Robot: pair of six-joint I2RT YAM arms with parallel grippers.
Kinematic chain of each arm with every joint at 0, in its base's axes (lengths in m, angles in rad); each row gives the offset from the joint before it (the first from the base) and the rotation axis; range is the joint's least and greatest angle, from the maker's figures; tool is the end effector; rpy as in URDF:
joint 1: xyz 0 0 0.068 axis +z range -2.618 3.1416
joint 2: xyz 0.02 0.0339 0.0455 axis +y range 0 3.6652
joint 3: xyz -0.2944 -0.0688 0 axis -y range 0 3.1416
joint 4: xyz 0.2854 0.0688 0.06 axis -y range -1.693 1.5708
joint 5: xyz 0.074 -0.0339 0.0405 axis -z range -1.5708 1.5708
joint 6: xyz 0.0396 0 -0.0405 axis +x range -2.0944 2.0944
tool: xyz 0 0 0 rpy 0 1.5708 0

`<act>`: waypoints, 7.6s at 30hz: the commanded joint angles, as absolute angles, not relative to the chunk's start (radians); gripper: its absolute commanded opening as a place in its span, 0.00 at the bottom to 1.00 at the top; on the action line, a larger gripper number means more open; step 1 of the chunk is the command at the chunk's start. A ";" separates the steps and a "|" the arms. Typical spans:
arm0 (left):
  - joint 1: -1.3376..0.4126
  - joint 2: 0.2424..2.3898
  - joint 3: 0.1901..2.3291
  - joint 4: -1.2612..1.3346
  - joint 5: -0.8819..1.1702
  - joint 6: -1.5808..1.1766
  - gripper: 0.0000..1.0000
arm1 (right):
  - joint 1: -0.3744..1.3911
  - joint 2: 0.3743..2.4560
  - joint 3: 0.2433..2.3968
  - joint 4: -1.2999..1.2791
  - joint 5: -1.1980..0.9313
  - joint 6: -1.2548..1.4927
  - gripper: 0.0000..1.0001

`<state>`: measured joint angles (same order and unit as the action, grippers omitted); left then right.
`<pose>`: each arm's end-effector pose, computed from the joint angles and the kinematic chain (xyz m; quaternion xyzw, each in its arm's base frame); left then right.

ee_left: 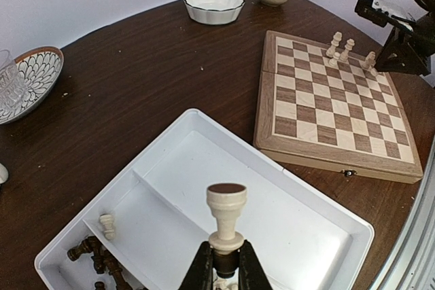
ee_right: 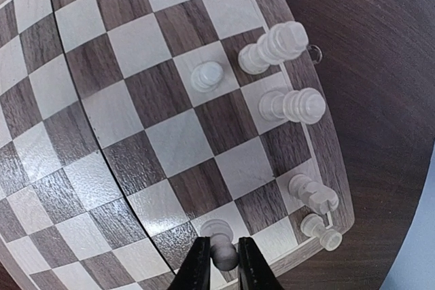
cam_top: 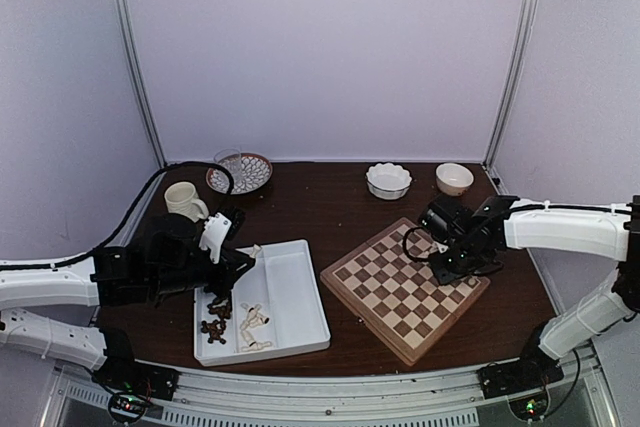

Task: Set up the chess pieces on the board
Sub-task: Place the pawn on a2, then pass from the left arm to the right, then pass from the right arm to the left

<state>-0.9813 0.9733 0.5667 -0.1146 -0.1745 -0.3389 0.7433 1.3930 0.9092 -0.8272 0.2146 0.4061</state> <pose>0.1382 -0.1942 0.2429 0.2308 0.8318 -0.2465 0.4405 0.2100 0.1815 0.2147 -0.1518 0.9742 -0.0191 0.1658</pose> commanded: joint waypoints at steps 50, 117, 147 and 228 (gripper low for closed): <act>-0.983 0.931 0.560 -0.106 -0.153 -0.348 0.04 | 0.692 1.433 0.849 -0.878 0.322 0.593 0.14; -0.983 1.262 0.817 -0.034 0.240 -0.399 0.05 | 1.091 1.158 0.927 -0.085 0.014 -0.170 0.74; -0.991 1.613 0.932 0.049 0.512 -0.418 0.04 | 1.344 1.514 0.852 0.082 0.511 -0.774 0.58; -1.005 1.135 0.422 0.729 0.384 -0.233 0.70 | 1.194 1.331 0.807 0.182 -0.243 -0.267 0.00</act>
